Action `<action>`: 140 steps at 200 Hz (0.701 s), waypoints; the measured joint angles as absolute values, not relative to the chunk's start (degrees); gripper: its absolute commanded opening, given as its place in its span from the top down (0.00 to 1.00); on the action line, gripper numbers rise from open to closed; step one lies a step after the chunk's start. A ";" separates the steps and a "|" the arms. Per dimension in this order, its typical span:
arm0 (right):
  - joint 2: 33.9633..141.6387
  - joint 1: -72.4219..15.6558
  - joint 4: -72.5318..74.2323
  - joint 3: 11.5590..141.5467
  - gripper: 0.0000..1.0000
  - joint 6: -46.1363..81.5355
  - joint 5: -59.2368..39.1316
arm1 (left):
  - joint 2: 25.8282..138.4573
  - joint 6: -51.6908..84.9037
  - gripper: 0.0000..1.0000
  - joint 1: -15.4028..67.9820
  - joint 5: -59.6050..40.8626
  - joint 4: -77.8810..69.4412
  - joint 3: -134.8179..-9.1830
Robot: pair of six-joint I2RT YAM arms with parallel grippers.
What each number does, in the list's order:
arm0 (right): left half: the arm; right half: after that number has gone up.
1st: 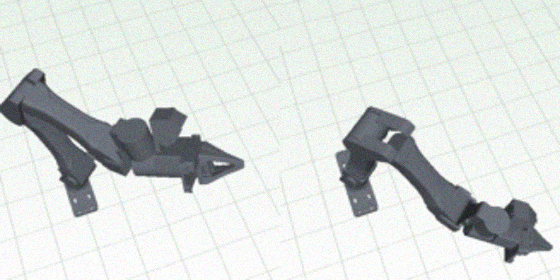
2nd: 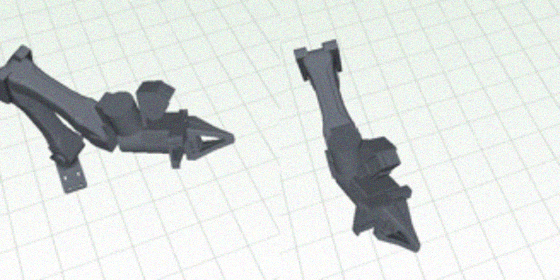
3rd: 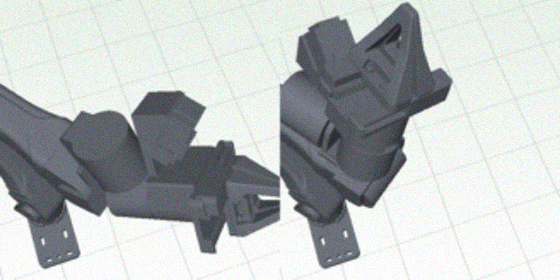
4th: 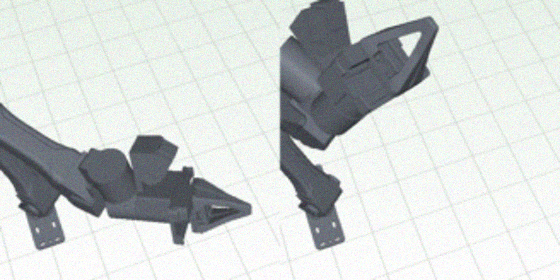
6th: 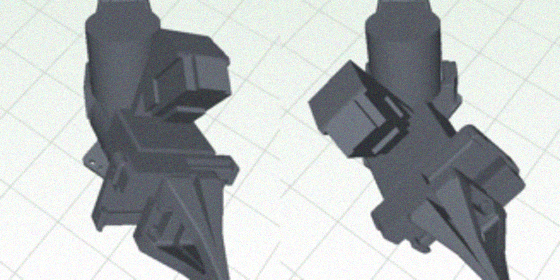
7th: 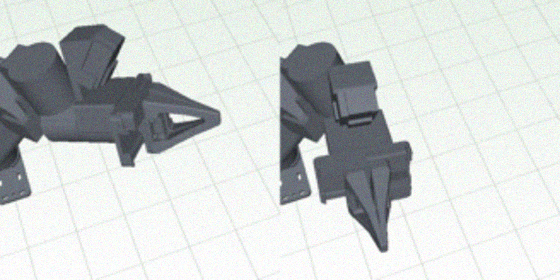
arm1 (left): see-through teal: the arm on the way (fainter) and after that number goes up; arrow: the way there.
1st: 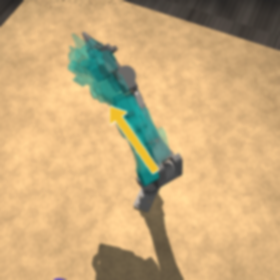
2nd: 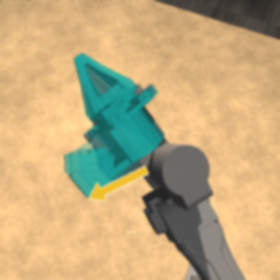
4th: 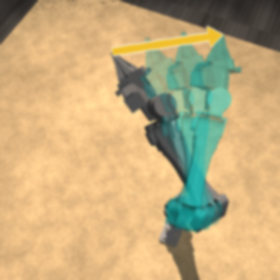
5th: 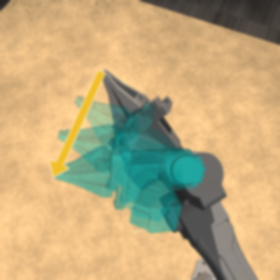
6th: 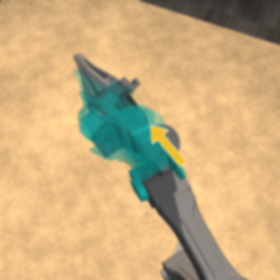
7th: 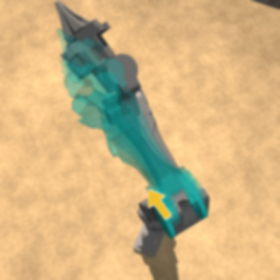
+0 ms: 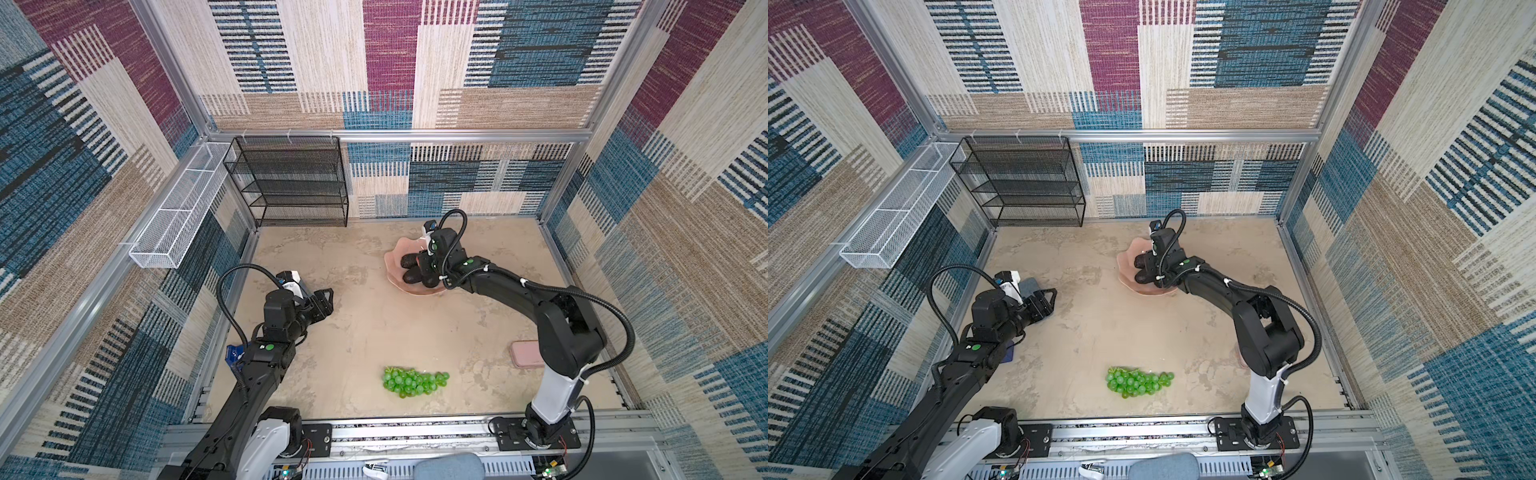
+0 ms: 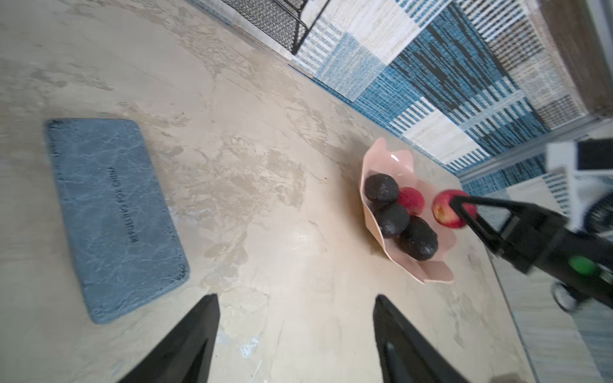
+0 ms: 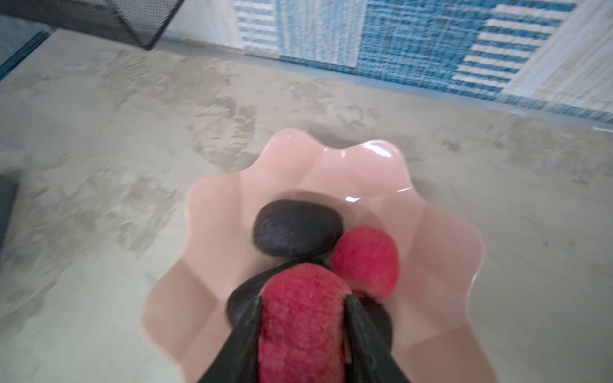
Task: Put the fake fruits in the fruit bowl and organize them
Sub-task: 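Carry the red apple into the bowl with the right gripper and release, then grasp the green grape bunch with the right gripper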
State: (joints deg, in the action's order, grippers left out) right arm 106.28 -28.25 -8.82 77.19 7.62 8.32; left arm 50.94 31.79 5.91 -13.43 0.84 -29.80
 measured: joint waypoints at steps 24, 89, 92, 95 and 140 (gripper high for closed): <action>107.46 -25.26 -8.80 77.01 0.61 7.68 9.78 | 51.44 32.32 0.26 6.61 -18.96 0.78 -29.85; 109.10 -22.41 -7.55 74.28 0.43 9.30 10.90 | 59.35 31.51 0.27 17.50 -24.34 0.89 -31.22; 109.23 -22.44 -7.55 74.28 0.41 9.43 10.87 | 59.79 31.40 0.27 18.09 -24.36 0.89 -31.38; 109.40 -22.41 -7.57 74.28 0.39 9.56 10.87 | 60.20 31.27 0.27 18.68 -24.34 0.89 -31.53; 107.28 -22.13 -7.66 73.45 0.18 10.26 8.64 | 62.76 27.59 0.27 22.79 -25.65 0.89 -34.30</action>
State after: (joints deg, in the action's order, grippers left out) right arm 107.28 -22.13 -7.66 73.45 10.26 8.64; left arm 62.76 27.59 22.79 -25.65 0.89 -34.30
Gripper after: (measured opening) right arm 0.790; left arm 0.731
